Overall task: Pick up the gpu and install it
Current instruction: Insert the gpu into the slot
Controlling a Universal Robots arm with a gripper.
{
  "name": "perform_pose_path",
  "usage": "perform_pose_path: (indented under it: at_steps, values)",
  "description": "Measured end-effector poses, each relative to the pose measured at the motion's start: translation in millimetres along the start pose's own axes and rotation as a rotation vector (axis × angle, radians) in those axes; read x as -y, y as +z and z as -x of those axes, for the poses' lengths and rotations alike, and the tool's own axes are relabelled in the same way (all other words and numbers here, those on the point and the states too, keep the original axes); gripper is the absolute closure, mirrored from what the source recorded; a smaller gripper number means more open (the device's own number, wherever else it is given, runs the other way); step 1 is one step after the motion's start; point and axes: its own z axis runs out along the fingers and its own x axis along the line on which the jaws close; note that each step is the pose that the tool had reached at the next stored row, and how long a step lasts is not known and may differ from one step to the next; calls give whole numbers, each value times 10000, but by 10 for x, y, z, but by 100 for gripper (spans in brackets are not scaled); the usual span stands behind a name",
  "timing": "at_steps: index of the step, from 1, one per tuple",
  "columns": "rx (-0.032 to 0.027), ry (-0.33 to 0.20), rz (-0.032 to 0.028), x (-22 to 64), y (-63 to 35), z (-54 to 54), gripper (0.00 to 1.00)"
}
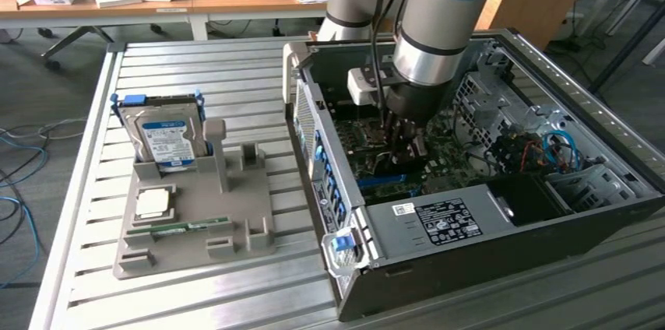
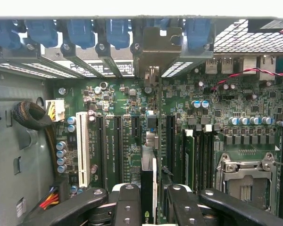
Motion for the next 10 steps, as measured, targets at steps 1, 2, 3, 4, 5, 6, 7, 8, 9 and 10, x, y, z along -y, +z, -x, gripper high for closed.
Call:
perform_pose_path:
  at_steps: [1,2,3,4,5,6,7,8,9,10]
  values:
    - [-1,0,0,0,0,0,74]
    - [-1,0,0,0,0,0,74]
    - [-1,0,0,0,3,0,74]
    - [2,0,-1,0,11,0,74]
    - [0,0,0,0,13,-1,74]
    - [-1,0,1,0,13,-1,74]
    - [-3,0,1,0,13,-1,74]
    - [-2,0,1,0,13,-1,74]
    - [1,0,-1,0,18,0,74]
    - [3,0,-1,0,26,0,74]
